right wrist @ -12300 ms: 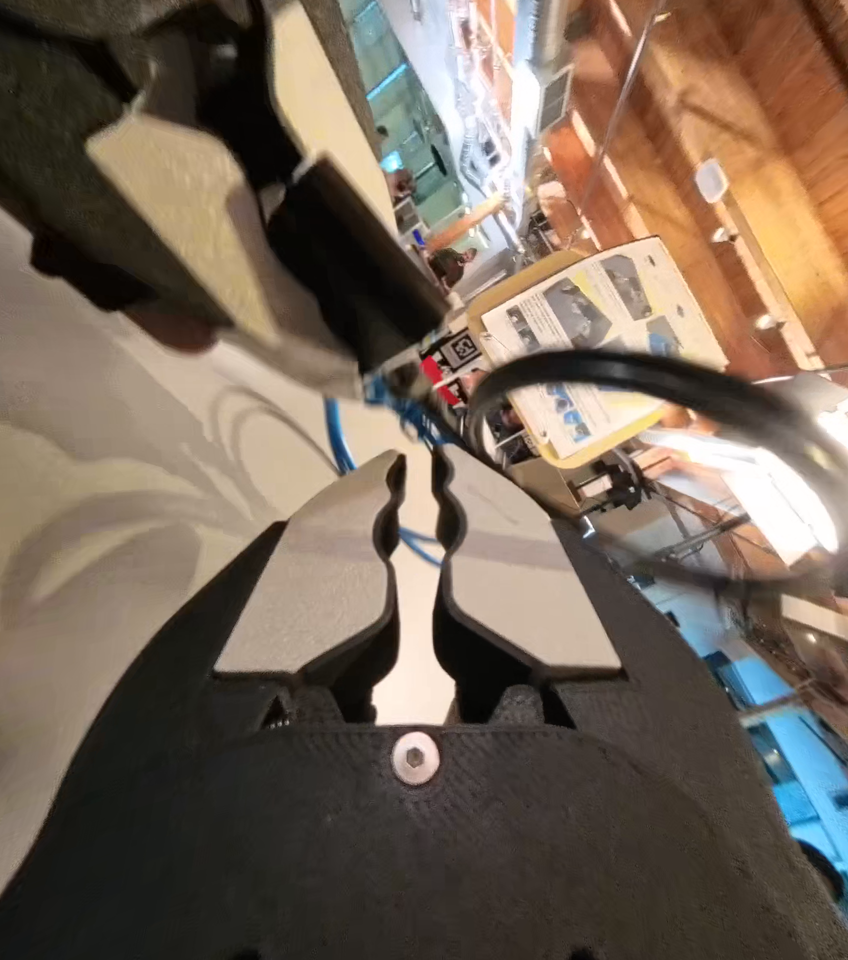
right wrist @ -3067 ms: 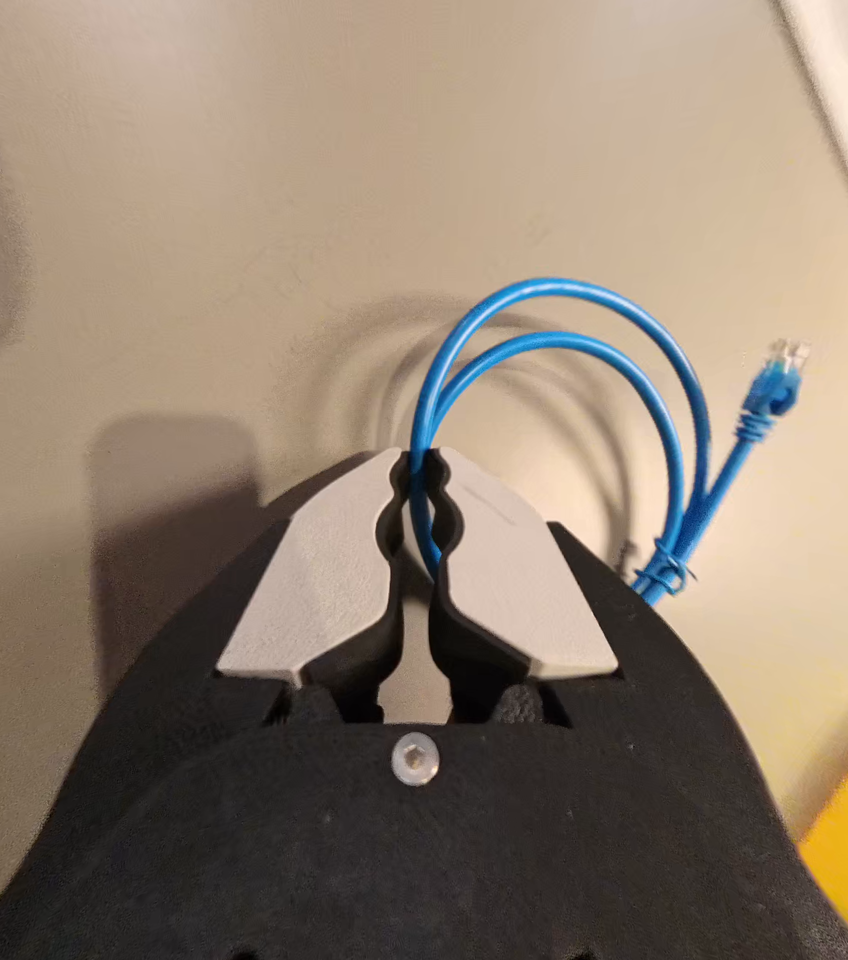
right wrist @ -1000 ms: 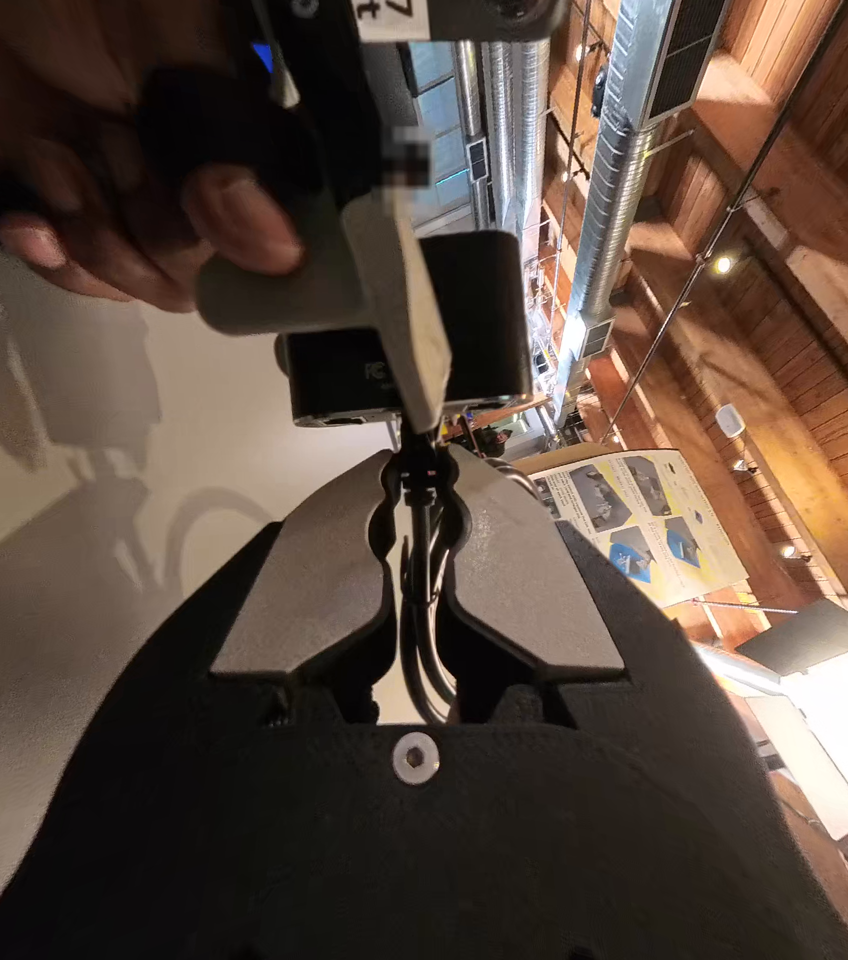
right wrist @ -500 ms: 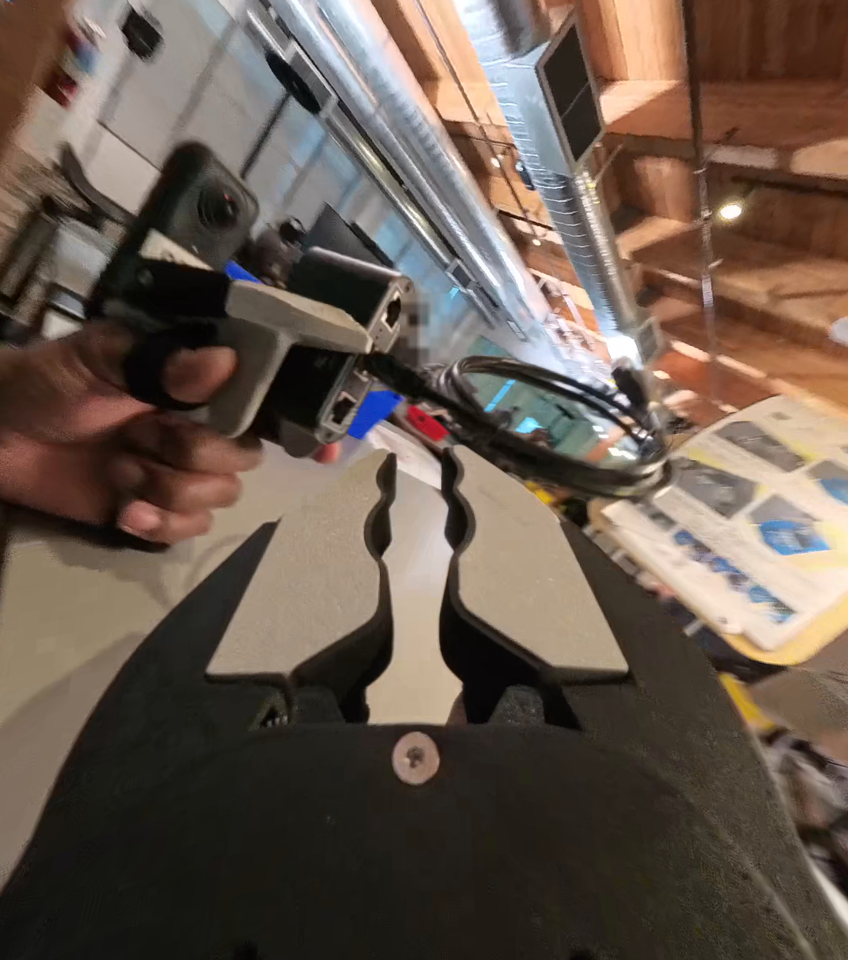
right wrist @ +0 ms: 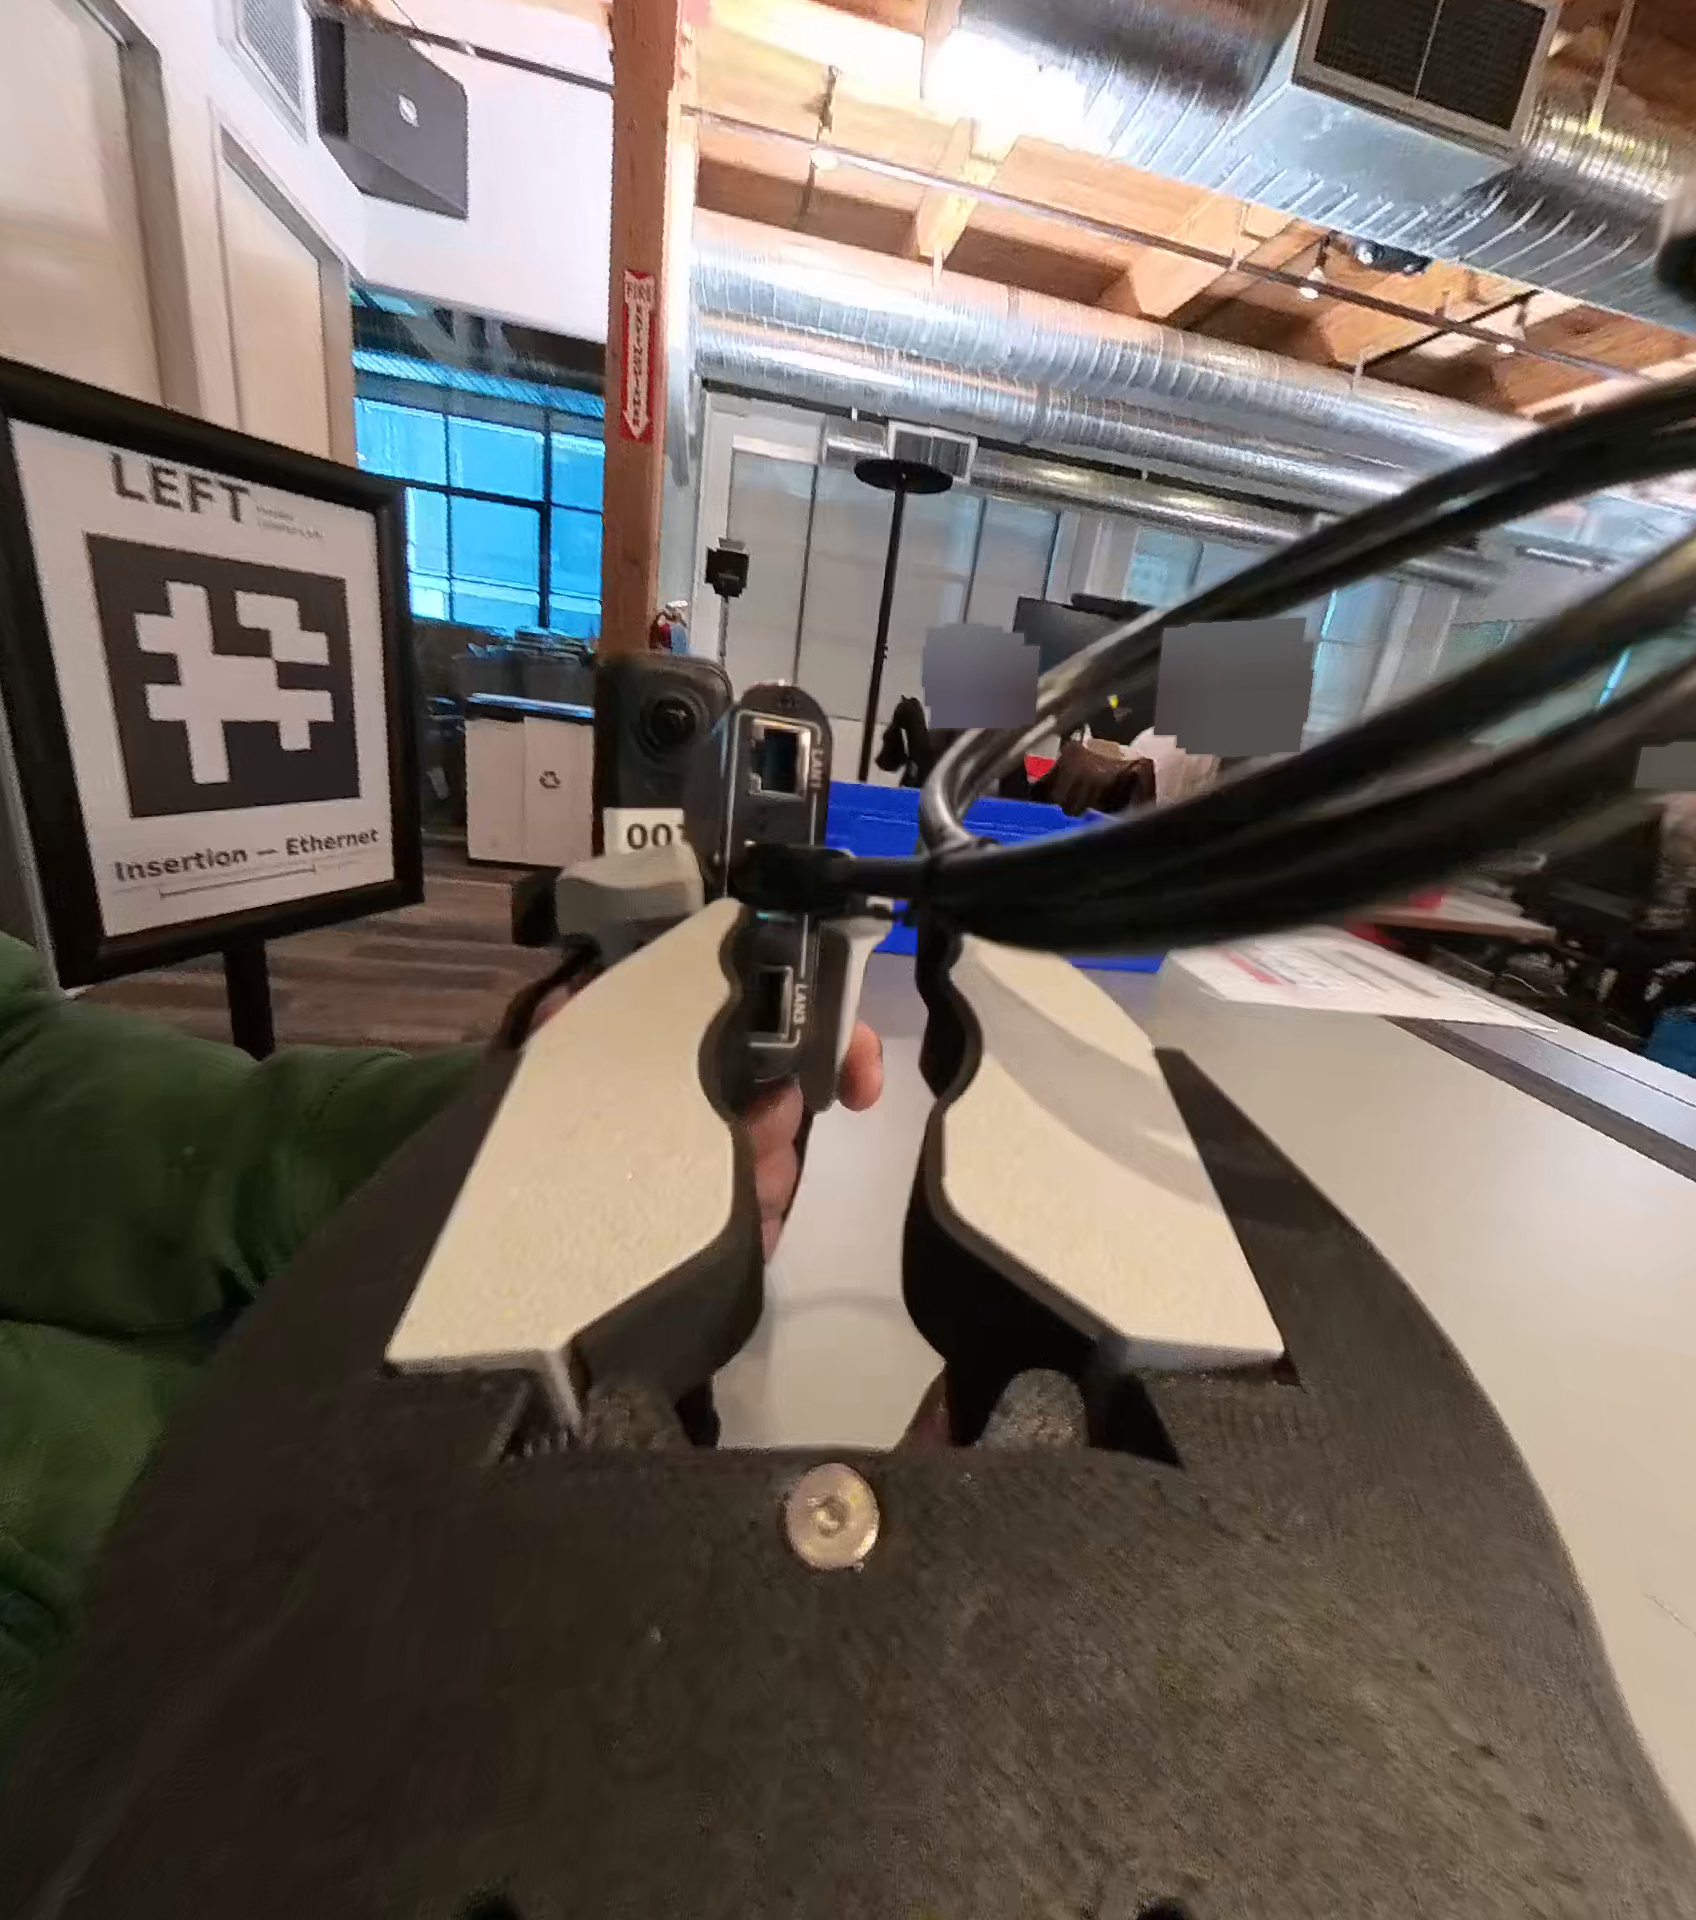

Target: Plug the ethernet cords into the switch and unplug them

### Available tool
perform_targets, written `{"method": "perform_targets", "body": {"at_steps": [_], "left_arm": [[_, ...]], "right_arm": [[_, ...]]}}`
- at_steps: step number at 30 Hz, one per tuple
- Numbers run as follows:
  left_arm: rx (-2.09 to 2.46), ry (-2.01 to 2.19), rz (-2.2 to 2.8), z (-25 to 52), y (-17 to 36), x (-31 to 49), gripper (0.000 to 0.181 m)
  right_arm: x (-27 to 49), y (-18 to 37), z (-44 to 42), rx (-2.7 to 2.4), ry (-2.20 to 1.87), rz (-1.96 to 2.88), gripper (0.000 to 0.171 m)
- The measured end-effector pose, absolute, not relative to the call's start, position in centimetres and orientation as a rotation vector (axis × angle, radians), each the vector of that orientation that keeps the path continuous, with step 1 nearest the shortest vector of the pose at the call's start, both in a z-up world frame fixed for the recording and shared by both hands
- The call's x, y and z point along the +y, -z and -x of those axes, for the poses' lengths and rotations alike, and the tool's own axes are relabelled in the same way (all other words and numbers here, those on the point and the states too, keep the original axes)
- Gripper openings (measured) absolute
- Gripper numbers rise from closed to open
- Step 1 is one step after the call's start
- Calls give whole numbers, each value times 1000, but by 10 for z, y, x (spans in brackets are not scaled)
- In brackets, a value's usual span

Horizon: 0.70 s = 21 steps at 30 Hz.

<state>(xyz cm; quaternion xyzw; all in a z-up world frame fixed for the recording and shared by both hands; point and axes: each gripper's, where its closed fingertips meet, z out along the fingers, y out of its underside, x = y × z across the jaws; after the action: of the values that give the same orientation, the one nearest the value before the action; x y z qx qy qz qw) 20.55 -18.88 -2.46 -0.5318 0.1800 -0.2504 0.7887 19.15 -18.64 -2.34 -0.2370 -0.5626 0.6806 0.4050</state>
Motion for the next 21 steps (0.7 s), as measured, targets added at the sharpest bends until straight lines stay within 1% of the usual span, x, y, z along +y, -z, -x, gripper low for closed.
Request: {"method": "perform_targets", "body": {"at_steps": [3,5,7,11,13,16,18,20,21], "left_arm": [[392,528,1170,-207,27,-186,29],[412,548,1174,-210,27,-189,28],[419,535,1214,-211,31,-187,28],[453,482,1233,-217,34,-187,29],[469,456,1228,-218,34,-188,29],[453,432,1219,-215,33,-188,29],[415,424,1200,-208,30,-189,29],[398,450,1192,-205,29,-189,29],[401,457,1198,-205,30,-189,29]], "right_arm": [[-189,21,-197,-1422,-1739,558,17],[-183,16,-198,-1371,-1723,549,0],[-173,5,-205,-1289,-1809,553,0],[-177,9,-204,-1323,-1860,571,0],[-177,9,-203,-1323,-1916,601,6],[-177,12,-202,-1349,-1910,616,7],[-179,21,-198,-1430,-1841,627,24],[-177,27,-193,-1459,-1775,658,27],[-179,26,-195,-1459,-1804,644,29]]}}
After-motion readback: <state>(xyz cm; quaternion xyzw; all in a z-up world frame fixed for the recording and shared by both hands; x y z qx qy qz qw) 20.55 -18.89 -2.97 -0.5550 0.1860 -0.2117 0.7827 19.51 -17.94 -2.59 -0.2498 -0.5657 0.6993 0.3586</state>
